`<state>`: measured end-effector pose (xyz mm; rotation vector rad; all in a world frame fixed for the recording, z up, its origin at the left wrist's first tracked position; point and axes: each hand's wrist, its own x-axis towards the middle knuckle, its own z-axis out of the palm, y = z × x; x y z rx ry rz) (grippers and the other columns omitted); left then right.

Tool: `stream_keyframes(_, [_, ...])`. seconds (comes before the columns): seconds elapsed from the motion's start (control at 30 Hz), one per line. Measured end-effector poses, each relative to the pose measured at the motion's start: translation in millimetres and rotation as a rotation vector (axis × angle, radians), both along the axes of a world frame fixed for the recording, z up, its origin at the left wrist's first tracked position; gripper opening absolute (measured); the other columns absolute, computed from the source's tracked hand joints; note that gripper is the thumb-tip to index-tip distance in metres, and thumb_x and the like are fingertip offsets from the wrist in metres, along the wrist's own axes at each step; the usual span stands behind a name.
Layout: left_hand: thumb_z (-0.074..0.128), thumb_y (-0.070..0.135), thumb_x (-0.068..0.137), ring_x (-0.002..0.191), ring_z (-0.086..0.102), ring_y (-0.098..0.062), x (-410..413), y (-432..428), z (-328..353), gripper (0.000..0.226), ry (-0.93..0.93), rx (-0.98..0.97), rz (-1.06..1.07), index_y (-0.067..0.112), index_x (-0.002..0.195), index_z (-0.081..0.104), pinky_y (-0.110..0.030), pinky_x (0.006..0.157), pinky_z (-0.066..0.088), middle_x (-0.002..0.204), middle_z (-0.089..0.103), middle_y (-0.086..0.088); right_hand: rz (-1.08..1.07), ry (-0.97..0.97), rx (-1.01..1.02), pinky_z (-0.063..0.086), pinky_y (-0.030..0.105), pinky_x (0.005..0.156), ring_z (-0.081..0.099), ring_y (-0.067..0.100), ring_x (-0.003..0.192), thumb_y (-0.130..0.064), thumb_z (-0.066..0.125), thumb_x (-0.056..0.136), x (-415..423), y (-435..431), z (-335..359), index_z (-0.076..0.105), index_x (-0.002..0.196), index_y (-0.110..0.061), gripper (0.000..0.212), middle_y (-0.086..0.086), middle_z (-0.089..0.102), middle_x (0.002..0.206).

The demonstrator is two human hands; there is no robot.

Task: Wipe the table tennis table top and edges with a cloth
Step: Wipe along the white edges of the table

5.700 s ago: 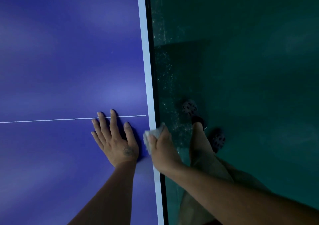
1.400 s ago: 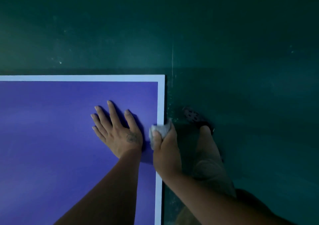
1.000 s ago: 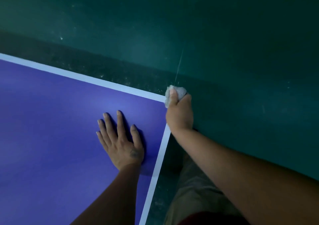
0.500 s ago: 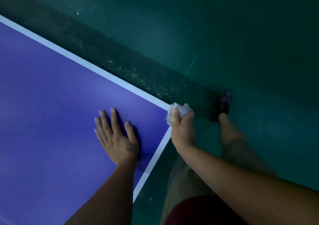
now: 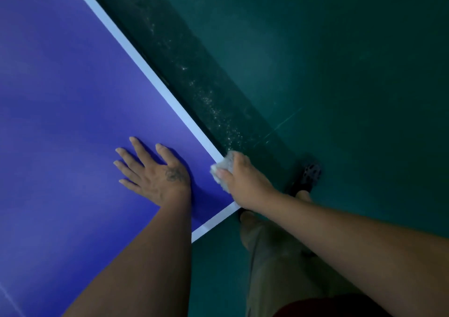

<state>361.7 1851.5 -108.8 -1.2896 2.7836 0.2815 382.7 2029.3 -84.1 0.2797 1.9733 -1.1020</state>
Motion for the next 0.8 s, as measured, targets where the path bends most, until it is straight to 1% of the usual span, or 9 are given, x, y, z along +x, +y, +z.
stream_keyframes(0.13, [0.031, 0.058, 0.111, 0.167, 0.0, -0.021, 0, 0, 0, 0.065, -0.004, -0.013, -0.003, 0.039, 0.172, 0.017, -0.052, 0.134, -0.002, 0.181, 0.005, 0.005, -0.03, 0.008, -0.05, 0.047, 0.042, 0.105, 0.058, 0.031, 0.128, -0.061, 0.051, 0.106, -66, -31, -9, 0.044, 0.145, -0.011, 0.063, 0.011, 0.053, 0.149])
stream_keyframes(0.2, [0.032, 0.058, 0.111, 0.167, 0.0, -0.02, 1, 0, 1, 0.065, -0.002, -0.017, -0.004, 0.039, 0.172, 0.017, -0.051, 0.134, -0.002, 0.181, 0.005, 0.006, 0.004, 0.001, -0.064, 0.046, 0.043, 0.105, 0.056, 0.033, 0.133, -0.062, 0.052, 0.105, -81, -35, -13, 0.039, 0.151, -0.012, 0.069, 0.011, 0.047, 0.155])
stream_keyframes(0.27, [0.03, 0.059, 0.11, 0.167, 0.0, -0.02, 0, 1, 2, 0.066, 0.001, -0.015, -0.006, 0.039, 0.171, 0.018, -0.051, 0.134, -0.003, 0.181, 0.005, 0.006, 0.036, 0.005, -0.083, 0.045, 0.043, 0.111, 0.053, 0.032, 0.138, -0.06, 0.053, 0.106, -76, -25, -14, 0.032, 0.161, -0.018, 0.072, 0.008, 0.039, 0.162])
stream_keyframes(0.33, [0.028, 0.06, 0.108, 0.167, 0.0, -0.02, 0, 1, 3, 0.067, 0.005, -0.013, -0.002, 0.039, 0.171, 0.019, -0.051, 0.135, -0.003, 0.181, 0.005, 0.006, 0.047, 0.019, -0.118, 0.042, 0.047, 0.118, 0.047, 0.027, 0.146, -0.059, 0.053, 0.106, -53, -8, -12, 0.022, 0.168, -0.03, 0.075, 0.0, 0.028, 0.17])
stream_keyframes(0.43, [0.029, 0.058, 0.109, 0.167, 0.0, -0.021, 0, 2, 5, 0.066, 0.007, -0.017, -0.004, 0.037, 0.171, 0.02, -0.052, 0.135, -0.001, 0.181, 0.006, 0.005, 0.023, 0.036, -0.168, 0.037, 0.046, 0.124, 0.035, 0.014, 0.155, -0.064, 0.049, 0.105, -6, 16, -7, 0.013, 0.17, -0.039, 0.079, -0.013, 0.017, 0.175])
stream_keyframes(0.53, [0.029, 0.057, 0.11, 0.168, 0.001, -0.023, 1, 2, 5, 0.066, 0.01, -0.028, -0.017, 0.036, 0.172, 0.019, -0.053, 0.134, 0.0, 0.181, 0.007, 0.003, -0.048, 0.011, -0.164, 0.034, 0.042, 0.126, 0.031, 0.01, 0.157, -0.059, 0.049, 0.107, 20, 21, -3, 0.011, 0.17, -0.04, 0.076, -0.017, 0.019, 0.175])
stream_keyframes(0.6, [0.028, 0.058, 0.109, 0.168, 0.001, -0.023, 1, 2, 4, 0.068, 0.014, -0.035, -0.02, 0.036, 0.172, 0.018, -0.054, 0.134, 0.0, 0.181, 0.007, 0.003, -0.067, -0.007, -0.118, 0.035, 0.043, 0.126, 0.034, 0.014, 0.156, -0.057, 0.049, 0.108, 14, 11, -2, 0.013, 0.17, -0.035, 0.075, -0.012, 0.022, 0.175])
stream_keyframes(0.7, [0.028, 0.059, 0.108, 0.168, 0.002, -0.024, 0, 1, 3, 0.068, 0.019, -0.042, -0.022, 0.036, 0.172, 0.019, -0.054, 0.134, 0.001, 0.181, 0.008, 0.002, -0.036, -0.019, -0.071, 0.036, 0.041, 0.121, 0.04, 0.022, 0.152, -0.056, 0.046, 0.109, -24, -10, -2, 0.018, 0.169, -0.026, 0.073, -0.003, 0.027, 0.172])
stream_keyframes(0.8, [0.033, 0.057, 0.108, 0.167, 0.005, -0.025, 0, 1, 1, 0.067, 0.038, -0.051, -0.019, 0.035, 0.171, 0.023, -0.054, 0.134, 0.003, 0.181, 0.012, 0.001, 0.054, -0.028, -0.044, 0.042, 0.043, 0.115, 0.051, 0.03, 0.142, -0.057, 0.045, 0.11, -80, -33, -8, 0.024, 0.165, -0.021, 0.069, 0.003, 0.037, 0.167])
